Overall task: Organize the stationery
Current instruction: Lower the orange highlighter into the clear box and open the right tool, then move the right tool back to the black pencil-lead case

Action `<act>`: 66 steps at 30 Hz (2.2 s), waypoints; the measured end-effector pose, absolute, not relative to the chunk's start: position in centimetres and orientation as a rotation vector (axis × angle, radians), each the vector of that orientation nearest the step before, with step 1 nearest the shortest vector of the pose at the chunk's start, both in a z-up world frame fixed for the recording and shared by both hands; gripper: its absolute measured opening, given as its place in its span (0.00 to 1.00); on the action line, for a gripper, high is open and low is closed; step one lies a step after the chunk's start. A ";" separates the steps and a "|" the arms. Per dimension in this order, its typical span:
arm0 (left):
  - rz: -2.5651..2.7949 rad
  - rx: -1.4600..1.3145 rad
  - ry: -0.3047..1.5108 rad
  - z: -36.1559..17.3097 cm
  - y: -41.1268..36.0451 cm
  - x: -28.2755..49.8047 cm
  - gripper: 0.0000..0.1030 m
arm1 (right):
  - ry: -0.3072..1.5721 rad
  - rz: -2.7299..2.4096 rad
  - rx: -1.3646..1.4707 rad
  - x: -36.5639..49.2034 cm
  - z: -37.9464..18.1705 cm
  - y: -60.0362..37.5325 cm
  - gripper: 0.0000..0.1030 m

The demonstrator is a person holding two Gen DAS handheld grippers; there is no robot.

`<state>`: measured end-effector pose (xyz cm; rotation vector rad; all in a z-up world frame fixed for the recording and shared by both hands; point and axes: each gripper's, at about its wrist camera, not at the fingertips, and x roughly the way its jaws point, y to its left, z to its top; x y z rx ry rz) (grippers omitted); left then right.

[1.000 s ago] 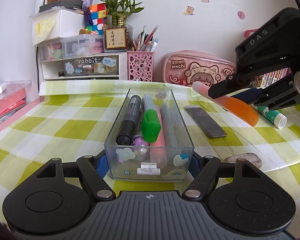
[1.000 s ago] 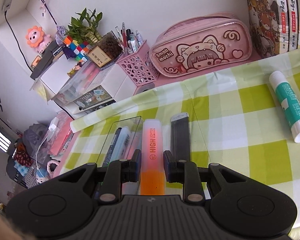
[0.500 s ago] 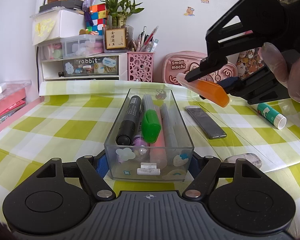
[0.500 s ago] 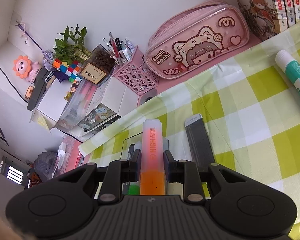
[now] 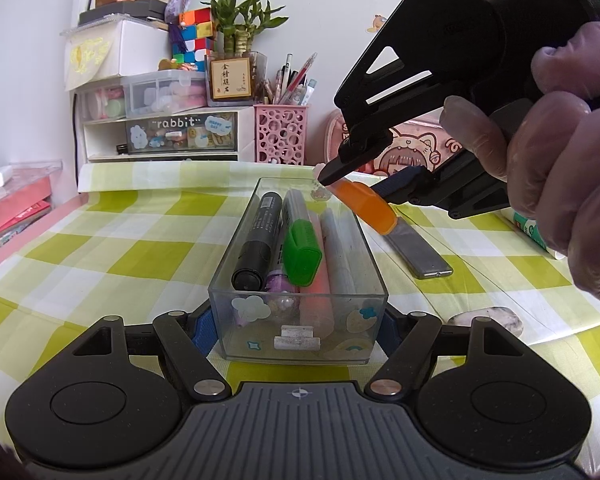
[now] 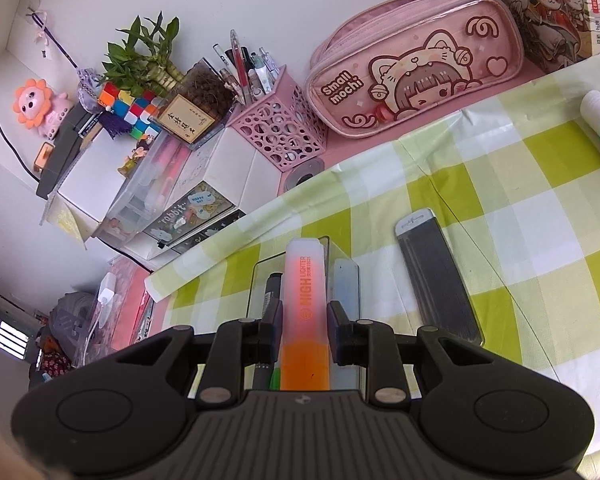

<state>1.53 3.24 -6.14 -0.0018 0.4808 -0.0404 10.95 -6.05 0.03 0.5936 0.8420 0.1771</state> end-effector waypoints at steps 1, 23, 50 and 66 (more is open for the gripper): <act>-0.040 -0.001 0.481 -6.1 3.2 1.5 0.71 | 0.839 0.174 0.584 10.9 0.1 -5.9 0.47; -0.045 -0.004 0.477 -6.1 3.1 1.5 0.71 | 0.814 0.205 0.497 9.9 1.1 -7.6 0.61; -0.043 -0.002 0.478 -6.1 3.0 1.5 0.71 | 0.686 0.180 -0.002 6.5 -3.3 -7.3 0.81; -0.044 -0.002 0.478 -6.1 3.0 1.5 0.71 | 0.709 0.169 -0.078 5.2 -2.9 -8.2 0.58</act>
